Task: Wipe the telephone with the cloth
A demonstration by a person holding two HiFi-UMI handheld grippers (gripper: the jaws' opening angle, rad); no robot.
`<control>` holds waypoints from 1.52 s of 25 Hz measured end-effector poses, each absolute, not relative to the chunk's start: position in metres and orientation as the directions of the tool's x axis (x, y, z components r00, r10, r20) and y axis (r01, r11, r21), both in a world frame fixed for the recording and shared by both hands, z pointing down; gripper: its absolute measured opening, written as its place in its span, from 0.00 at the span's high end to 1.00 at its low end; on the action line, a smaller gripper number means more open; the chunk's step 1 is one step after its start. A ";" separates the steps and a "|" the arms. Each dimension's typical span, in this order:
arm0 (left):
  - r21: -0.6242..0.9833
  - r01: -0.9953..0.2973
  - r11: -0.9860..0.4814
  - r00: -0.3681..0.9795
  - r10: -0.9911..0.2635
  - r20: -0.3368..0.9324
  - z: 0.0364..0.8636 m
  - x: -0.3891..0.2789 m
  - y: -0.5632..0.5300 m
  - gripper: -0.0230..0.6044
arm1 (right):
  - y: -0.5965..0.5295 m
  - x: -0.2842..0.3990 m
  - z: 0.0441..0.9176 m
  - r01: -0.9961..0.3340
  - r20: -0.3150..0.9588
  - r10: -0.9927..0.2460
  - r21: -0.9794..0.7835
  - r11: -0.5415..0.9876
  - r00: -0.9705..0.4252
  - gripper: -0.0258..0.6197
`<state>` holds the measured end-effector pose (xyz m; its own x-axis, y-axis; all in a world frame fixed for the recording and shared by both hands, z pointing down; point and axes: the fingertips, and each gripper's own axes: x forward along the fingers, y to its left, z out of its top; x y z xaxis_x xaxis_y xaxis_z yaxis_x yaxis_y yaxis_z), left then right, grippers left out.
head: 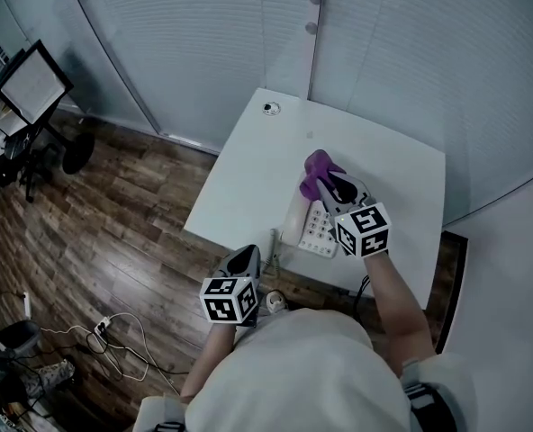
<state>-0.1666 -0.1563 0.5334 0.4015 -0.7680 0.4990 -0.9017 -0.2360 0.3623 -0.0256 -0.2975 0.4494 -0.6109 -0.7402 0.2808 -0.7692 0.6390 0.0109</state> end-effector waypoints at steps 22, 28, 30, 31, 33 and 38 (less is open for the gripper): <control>0.379 -0.886 -0.267 0.441 -0.735 0.514 0.544 -0.176 -0.175 0.93 | -0.340 -0.035 0.518 -0.822 0.423 -0.749 0.014 0.569 -0.510 0.84; 0.376 -0.894 -0.244 0.423 -0.736 0.528 0.546 -0.181 -0.172 0.93 | -0.336 -0.033 0.531 -0.828 0.443 -0.742 -0.003 0.560 -0.503 0.84; 0.372 -0.896 -0.243 0.420 -0.736 0.531 0.547 -0.181 -0.173 0.93 | -0.336 -0.033 0.534 -0.829 0.446 -0.740 -0.005 0.560 -0.503 0.84; 0.371 -0.897 -0.242 0.419 -0.737 0.531 0.547 -0.181 -0.173 0.93 | -0.336 -0.033 0.536 -0.829 0.447 -0.739 -0.008 0.560 -0.504 0.84; 0.371 -0.897 -0.240 0.417 -0.739 0.529 0.548 -0.179 -0.174 0.93 | -0.337 -0.033 0.539 -0.828 0.448 -0.737 -0.016 0.560 -0.507 0.84; 0.375 -0.896 -0.237 0.416 -0.741 0.527 0.545 -0.175 -0.172 0.93 | -0.332 -0.034 0.536 -0.825 0.443 -0.734 -0.026 0.564 -0.515 0.84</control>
